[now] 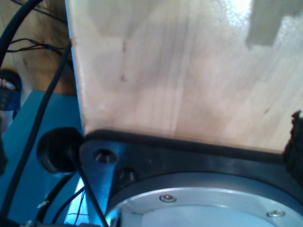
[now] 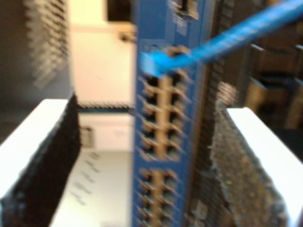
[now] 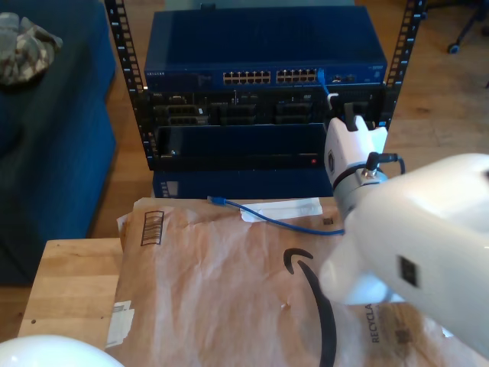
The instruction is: Grab the cable and plug it in
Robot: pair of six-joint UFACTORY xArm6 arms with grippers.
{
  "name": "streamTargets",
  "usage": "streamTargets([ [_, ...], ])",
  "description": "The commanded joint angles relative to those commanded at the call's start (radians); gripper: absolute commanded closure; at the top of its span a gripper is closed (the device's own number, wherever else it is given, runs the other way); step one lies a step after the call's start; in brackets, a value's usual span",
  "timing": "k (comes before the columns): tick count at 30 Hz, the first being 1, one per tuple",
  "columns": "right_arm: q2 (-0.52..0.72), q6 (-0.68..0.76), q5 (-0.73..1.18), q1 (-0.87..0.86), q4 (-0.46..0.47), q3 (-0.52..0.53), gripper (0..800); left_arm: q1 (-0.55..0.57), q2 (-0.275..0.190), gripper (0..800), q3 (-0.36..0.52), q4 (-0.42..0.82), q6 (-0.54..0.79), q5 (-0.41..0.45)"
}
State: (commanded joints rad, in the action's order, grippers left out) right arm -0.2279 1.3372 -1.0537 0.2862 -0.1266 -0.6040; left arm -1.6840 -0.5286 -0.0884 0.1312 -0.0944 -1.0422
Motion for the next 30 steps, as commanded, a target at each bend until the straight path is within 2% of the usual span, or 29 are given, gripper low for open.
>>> streamTargets([
  [2, 0.123, -0.009, 0.173, -0.072, 0.147, 0.038, 367, 0.000, 0.000, 0, 0.000, 0.000, 0.000, 0.000],
  [5, 0.293, -0.009, 0.482, -0.183, 0.338, 0.058, 239, 0.000, 0.000, 0, 0.000, 0.000, 0.000, 0.000],
  [6, 0.341, -0.008, 0.578, -0.215, 0.394, 0.061, 222, 0.000, 0.000, 0, 0.000, 0.000, 0.000, 0.000],
  [7, 0.387, -0.008, 0.675, -0.241, 0.443, 0.061, 196, 0.000, 0.000, 0, 0.000, 0.000, 0.000, 0.000],
  [10, 0.506, -0.009, 0.962, -0.302, 0.523, 0.058, 33, 0.000, 0.000, 0, 0.000, 0.000, 0.000, 0.000],
  [11, 0.535, -0.011, 1.040, -0.331, 0.539, 0.058, 6, 0.000, 0.000, 0, 0.000, 0.000, 0.000, 0.000],
  [14, 0.623, -0.012, 1.238, -0.381, 0.551, 0.063, 3, 0.000, 0.000, 0, 0.000, 0.000, 0.000, 0.000],
  [16, 0.690, -0.058, 1.436, -0.431, 0.549, 0.064, 3, 0.000, 0.000, 0, 0.000, 0.000, 0.000, 0.000],
  [19, 0.798, -0.196, 1.672, -0.523, 0.542, 0.109, 2, 0.000, 0.000, 0, 0.000, 0.000, 0.000, 0.000],
  [23, 0.919, -0.350, 1.834, -0.736, 0.537, 0.190, 2, 0.000, 0.000, 0, 0.000, 0.000, 0.000, 0.000],
  [27, 0.927, -0.589, 2.018, -0.954, 0.512, 0.204, 2, 0.000, 0.000, 0, 0.000, 0.000, 0.000, 0.000],
  [30, 0.944, -0.790, 2.150, -1.106, 0.460, 0.207, 2, 0.000, 0.000, 0, -0.002, 0.000, 0.000, 0.000],
])
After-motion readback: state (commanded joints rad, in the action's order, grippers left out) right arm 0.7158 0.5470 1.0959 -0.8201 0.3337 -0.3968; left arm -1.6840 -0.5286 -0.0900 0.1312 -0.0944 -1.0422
